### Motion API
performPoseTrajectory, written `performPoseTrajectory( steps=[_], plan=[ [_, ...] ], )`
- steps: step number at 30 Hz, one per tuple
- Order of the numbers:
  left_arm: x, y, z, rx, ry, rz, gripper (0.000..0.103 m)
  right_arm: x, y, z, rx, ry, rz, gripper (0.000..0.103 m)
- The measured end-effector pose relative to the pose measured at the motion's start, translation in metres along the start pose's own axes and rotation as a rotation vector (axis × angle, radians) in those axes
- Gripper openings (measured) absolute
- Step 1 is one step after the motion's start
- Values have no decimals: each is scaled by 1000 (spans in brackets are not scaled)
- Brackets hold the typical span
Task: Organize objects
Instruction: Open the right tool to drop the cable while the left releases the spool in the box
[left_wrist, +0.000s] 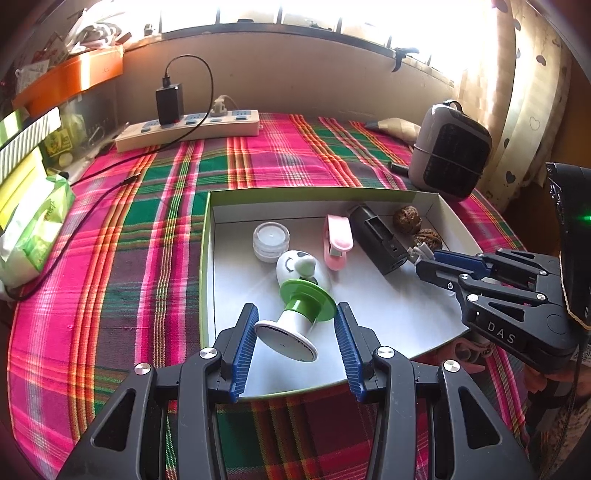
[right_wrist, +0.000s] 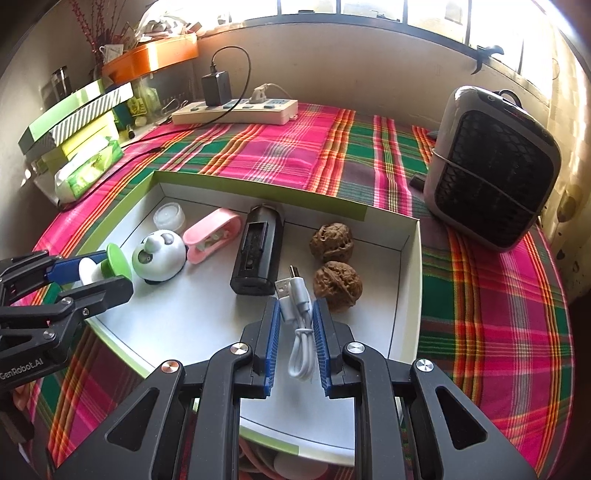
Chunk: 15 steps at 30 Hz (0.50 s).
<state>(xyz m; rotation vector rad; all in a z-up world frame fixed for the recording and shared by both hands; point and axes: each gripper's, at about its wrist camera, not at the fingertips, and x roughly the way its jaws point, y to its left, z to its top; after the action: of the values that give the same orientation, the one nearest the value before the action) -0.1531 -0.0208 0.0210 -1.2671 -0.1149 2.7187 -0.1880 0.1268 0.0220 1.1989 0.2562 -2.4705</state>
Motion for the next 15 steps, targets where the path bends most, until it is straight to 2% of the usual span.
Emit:
performPoseTrajectory(
  steps=[1, 15],
  plan=[
    [1, 0, 0, 1, 0, 0, 41, 0, -1, 0, 1, 0, 2, 14],
    [5, -4, 0, 17, 15, 11, 41, 0, -2, 0, 3, -9, -15, 14]
  ],
)
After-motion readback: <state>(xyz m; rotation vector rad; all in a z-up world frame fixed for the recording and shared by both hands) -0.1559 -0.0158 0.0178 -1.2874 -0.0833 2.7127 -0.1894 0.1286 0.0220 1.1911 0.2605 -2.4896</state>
